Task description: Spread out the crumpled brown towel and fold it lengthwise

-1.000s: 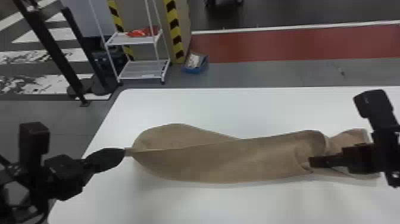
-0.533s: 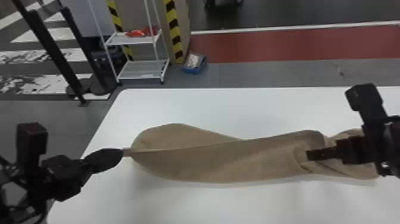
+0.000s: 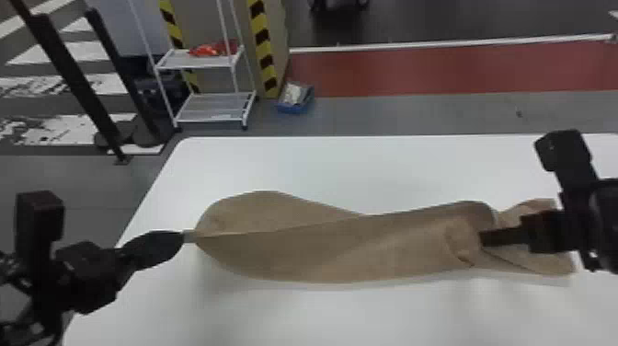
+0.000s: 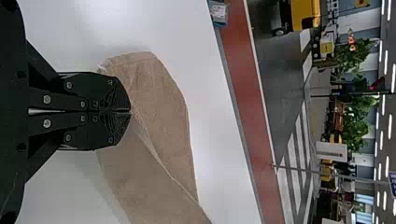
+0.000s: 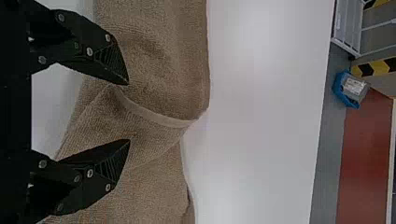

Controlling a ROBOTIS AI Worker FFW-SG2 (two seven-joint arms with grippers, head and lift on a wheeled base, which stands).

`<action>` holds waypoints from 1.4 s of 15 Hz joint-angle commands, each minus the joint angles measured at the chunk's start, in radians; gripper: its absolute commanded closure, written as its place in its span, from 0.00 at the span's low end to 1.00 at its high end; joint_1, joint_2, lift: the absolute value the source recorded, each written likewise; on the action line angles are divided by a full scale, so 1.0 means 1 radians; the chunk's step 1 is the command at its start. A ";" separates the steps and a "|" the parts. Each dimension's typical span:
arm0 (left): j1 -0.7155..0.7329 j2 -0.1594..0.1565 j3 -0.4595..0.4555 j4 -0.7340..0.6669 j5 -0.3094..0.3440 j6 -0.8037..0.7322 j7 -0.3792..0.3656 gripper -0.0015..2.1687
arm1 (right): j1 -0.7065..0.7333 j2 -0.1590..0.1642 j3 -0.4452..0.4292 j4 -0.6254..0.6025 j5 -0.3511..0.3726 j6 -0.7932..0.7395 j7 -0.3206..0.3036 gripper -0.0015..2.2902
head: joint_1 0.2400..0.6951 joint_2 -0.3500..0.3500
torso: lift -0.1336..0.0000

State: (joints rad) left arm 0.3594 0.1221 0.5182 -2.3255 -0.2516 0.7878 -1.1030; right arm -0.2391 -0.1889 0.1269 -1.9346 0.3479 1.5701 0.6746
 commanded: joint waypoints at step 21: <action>-0.039 -0.019 0.088 -0.115 0.104 0.021 0.094 0.62 | -0.029 -0.167 -0.484 -0.021 -0.280 -0.433 0.692 0.62 | 1.00 0.68 | 0.10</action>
State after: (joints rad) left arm 0.3398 0.1032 0.5966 -2.4291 -0.1688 0.7960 -1.0210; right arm -0.2407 -0.3330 -0.3403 -2.0062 0.0726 1.2401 1.3496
